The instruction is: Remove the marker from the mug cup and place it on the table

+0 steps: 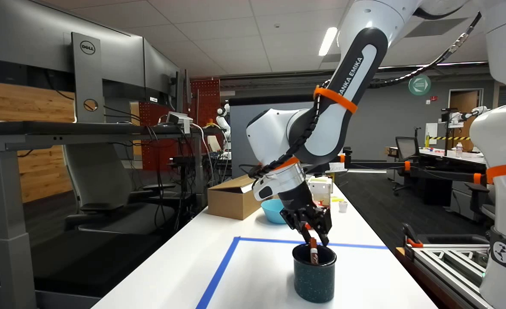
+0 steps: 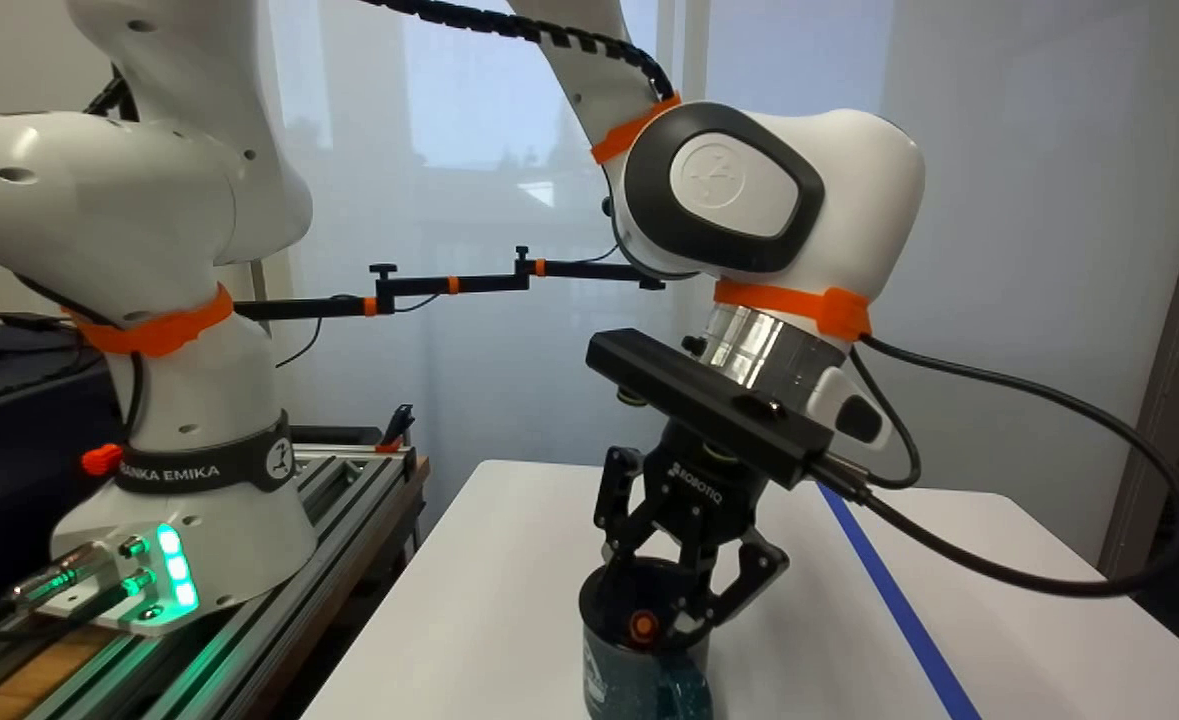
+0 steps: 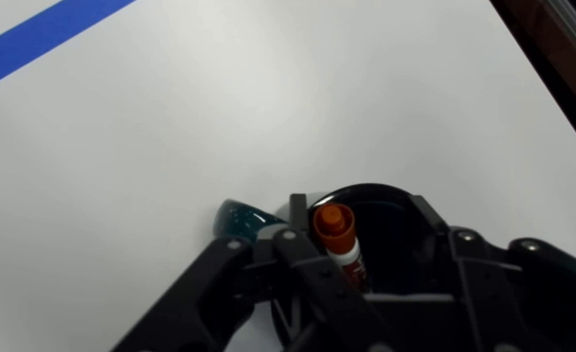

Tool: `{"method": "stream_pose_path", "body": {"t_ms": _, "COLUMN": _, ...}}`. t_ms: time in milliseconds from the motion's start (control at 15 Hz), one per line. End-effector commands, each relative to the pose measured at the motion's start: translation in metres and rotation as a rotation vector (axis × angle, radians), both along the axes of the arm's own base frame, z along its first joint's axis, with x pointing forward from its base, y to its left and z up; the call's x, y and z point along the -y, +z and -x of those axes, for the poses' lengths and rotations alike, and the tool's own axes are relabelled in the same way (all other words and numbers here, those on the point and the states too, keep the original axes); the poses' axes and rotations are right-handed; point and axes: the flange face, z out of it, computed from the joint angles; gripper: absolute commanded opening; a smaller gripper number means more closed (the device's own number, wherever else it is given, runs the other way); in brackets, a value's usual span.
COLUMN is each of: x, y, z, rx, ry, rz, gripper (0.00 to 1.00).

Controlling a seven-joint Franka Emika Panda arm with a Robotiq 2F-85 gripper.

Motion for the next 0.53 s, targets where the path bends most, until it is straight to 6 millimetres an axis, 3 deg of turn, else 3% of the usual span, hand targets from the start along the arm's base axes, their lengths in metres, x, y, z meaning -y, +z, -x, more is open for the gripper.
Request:
{"method": "stream_pose_path", "body": {"t_ms": 0, "x": -0.0006, "y": -0.0018, "z": -0.0063, "rx": 0.010, "ry": 0.001, "rz": -0.010, "gripper": 0.37}}
{"method": "stream_pose_path", "body": {"t_ms": 200, "x": -0.0016, "y": -0.0019, "z": -0.0083, "rx": 0.011, "ry": 0.004, "rz": -0.011, "gripper": 0.35}}
{"method": "stream_pose_path", "body": {"t_ms": 267, "x": -0.0023, "y": -0.0017, "z": -0.0087, "rx": 0.011, "ry": 0.007, "rz": -0.011, "gripper": 0.30}}
{"method": "stream_pose_path", "body": {"t_ms": 333, "x": -0.0025, "y": -0.0015, "z": -0.0092, "rx": 0.012, "ry": 0.007, "rz": -0.009, "gripper": 0.11}}
{"method": "stream_pose_path", "body": {"t_ms": 467, "x": -0.0037, "y": -0.0022, "z": -0.0097, "rx": 0.010, "ry": 0.009, "rz": -0.011, "gripper": 0.00}}
